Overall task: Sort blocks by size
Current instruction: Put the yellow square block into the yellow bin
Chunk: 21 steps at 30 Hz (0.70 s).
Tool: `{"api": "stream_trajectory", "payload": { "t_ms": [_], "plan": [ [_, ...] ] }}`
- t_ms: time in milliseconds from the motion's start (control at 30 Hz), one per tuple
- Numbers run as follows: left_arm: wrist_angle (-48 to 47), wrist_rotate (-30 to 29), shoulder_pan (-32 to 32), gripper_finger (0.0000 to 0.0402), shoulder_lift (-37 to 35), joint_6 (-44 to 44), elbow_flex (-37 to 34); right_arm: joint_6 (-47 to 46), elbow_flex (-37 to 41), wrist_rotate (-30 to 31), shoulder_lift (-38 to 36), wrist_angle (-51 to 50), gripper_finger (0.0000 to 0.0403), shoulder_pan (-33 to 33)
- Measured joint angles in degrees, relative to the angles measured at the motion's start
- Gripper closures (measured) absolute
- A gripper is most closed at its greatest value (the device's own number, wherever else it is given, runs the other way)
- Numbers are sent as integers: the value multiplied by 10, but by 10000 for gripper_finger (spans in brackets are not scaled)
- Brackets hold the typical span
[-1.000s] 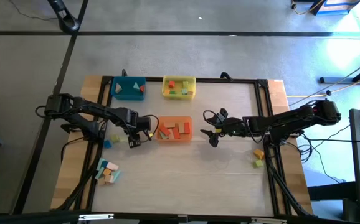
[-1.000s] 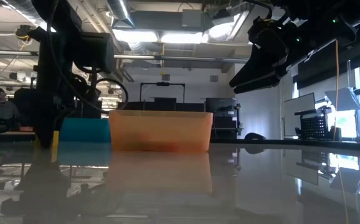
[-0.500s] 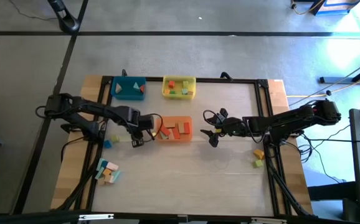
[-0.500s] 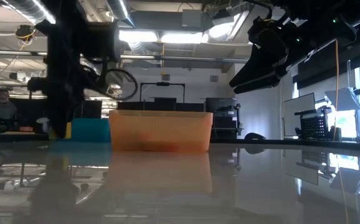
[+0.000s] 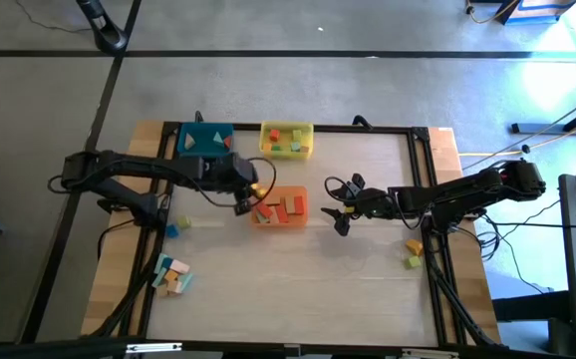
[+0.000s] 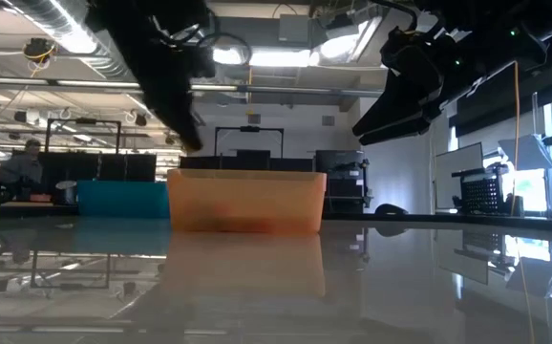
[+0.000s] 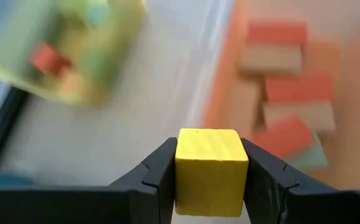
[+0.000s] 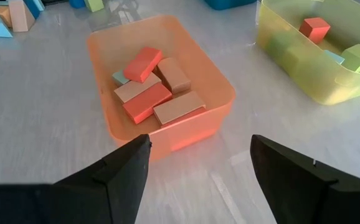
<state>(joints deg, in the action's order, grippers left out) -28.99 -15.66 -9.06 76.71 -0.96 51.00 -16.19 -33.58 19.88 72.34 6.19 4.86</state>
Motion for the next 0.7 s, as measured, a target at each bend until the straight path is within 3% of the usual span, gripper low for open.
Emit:
{"api": "stream_trajectory", "payload": {
  "t_ms": [333,700],
  "plan": [
    [238,0,-94,272,31,20,0,0,0,1,11,8,127,0],
    [399,16,-179,271,167,9,0,2,0,6,29,16,127,0]
  ]
}}
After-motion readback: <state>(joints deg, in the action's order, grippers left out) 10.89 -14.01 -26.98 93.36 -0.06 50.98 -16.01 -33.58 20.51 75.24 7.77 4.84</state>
